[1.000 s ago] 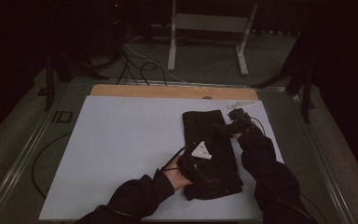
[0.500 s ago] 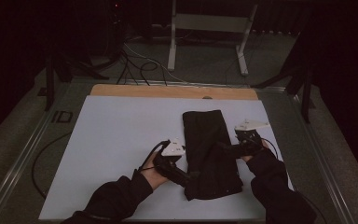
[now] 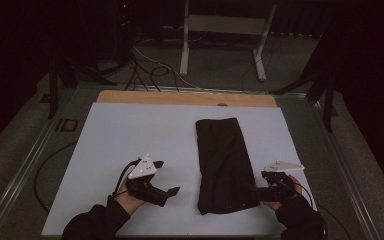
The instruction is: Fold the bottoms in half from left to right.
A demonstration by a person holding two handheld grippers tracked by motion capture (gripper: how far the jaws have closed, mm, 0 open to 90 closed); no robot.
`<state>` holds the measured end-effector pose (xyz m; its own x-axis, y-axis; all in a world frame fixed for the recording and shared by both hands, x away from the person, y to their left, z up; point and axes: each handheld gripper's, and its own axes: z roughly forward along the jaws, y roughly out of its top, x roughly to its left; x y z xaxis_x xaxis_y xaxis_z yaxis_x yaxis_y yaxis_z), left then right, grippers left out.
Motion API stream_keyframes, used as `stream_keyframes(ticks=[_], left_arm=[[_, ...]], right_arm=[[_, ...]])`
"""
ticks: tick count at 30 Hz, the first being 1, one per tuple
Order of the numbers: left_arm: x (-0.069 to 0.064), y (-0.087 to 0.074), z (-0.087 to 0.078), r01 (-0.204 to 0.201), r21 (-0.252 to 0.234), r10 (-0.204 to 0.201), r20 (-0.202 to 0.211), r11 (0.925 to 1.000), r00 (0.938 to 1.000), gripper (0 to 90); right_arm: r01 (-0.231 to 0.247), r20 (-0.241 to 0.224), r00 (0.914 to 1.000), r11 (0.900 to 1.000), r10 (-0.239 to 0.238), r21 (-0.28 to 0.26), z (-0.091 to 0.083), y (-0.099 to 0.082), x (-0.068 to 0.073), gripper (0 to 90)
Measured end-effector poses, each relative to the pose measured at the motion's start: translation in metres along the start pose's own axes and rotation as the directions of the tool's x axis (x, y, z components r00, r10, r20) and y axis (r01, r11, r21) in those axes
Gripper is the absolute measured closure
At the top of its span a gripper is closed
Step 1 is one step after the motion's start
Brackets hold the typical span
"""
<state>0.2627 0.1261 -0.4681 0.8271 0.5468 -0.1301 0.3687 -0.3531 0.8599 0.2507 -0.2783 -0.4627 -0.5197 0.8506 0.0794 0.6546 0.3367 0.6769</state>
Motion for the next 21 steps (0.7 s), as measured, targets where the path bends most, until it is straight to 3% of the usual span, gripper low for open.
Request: stream_keyframes(ticks=[3,4,6,9,13,16,21], left_arm=[[0.003,-0.008,-0.004,0.014,0.002,-0.014,-0.020,0.9999,0.9997,0.1],[0.003,-0.009,-0.004,0.015,0.005,-0.015,-0.025,0.9999,0.9996,0.1],[0.004,-0.013,-0.006,0.015,0.006,-0.015,-0.025,0.9999,0.9996,0.1],[0.006,-0.017,-0.006,0.016,0.012,-0.016,-0.026,0.9998,0.9995,0.1],[0.006,-0.019,-0.004,0.013,0.015,-0.013,-0.020,0.9998,0.9997,0.1],[0.006,-0.018,-0.001,0.009,0.017,-0.009,-0.020,0.9998,0.9998,0.1],[0.006,-0.018,0.001,0.012,0.013,-0.011,-0.017,0.9999,0.9998,0.1]], right_arm=[[-0.033,-0.003,0.9994,0.9993,0.033,0.017,0.001,-0.009,-0.003,31.8],[-0.047,-0.020,0.9987,0.9982,0.048,0.038,0.002,-0.013,-0.004,35.0],[-0.054,0.003,0.9985,0.9958,0.054,0.073,0.006,-0.018,-0.005,37.4],[-0.082,0.000,0.9966,0.9891,0.083,0.123,0.009,-0.023,-0.010,45.8],[-0.103,-0.032,0.9934,0.9791,0.110,0.175,0.010,-0.027,-0.014,68.4],[-0.083,-0.037,0.9952,0.9805,0.091,0.178,0.006,-0.025,-0.010,82.6],[-0.079,-0.056,0.9946,0.9873,0.087,0.138,-0.008,-0.019,-0.002,84.8]])
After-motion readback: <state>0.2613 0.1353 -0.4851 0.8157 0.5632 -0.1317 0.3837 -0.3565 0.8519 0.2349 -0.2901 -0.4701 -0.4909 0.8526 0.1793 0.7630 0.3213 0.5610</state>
